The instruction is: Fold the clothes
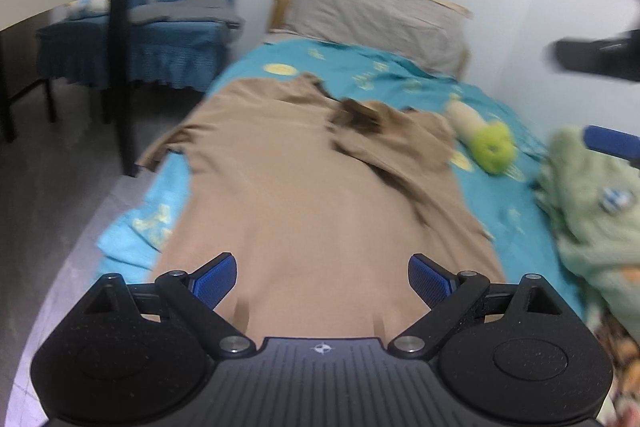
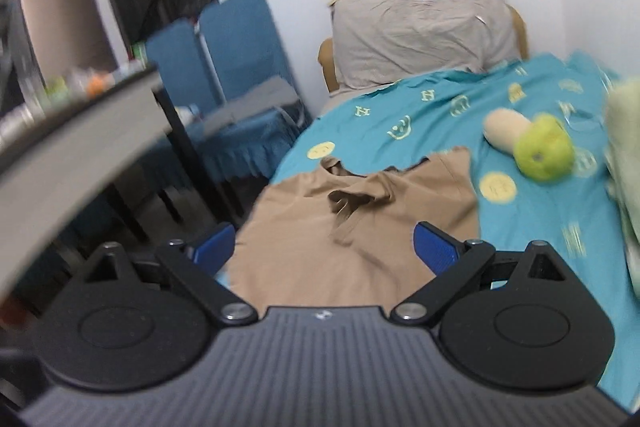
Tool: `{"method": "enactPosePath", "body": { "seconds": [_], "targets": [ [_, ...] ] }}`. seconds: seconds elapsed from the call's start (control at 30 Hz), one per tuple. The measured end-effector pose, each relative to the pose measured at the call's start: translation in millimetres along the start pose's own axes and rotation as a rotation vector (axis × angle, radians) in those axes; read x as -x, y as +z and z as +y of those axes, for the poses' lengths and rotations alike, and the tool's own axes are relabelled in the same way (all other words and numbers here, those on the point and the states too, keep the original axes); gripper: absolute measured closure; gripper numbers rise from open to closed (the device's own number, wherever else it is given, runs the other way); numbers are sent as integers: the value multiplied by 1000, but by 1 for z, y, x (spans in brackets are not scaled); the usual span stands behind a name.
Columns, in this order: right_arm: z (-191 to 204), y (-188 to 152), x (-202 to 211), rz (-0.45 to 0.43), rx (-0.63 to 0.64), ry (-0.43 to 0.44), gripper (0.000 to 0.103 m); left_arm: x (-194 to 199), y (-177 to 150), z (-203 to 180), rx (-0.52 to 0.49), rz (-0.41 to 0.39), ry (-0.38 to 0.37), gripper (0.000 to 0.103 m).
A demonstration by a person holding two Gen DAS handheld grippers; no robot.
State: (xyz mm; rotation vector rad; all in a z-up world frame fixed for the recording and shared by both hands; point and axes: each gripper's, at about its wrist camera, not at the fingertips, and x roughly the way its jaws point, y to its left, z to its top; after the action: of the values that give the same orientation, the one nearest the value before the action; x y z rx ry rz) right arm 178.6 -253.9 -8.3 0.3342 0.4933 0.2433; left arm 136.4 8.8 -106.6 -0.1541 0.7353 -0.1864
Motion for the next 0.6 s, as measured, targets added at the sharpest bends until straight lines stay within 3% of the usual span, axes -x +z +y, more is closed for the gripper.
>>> {"method": "enactPosePath", "body": {
  "seconds": [0.07,0.17,0.33,0.47,0.6],
  "targets": [
    [-13,-9,43,-37,-63,1,5,5,-9,-12,-27,24,-56,12],
    [-37,-27,81,-83,-103,-85,5,13,-22,-31,-63,66,-143,16],
    [-75,-32,95,-62,-172,-185,5,14,-49,-55,-15,180,-320,32],
    [-97,-26,93,-80,-247,-153,5,9,-72,-74,6,264,-470,48],
    [-110,-28,87,-44,-291,-111,5,-7,-92,-83,13,375,-490,61]
  ]
}}
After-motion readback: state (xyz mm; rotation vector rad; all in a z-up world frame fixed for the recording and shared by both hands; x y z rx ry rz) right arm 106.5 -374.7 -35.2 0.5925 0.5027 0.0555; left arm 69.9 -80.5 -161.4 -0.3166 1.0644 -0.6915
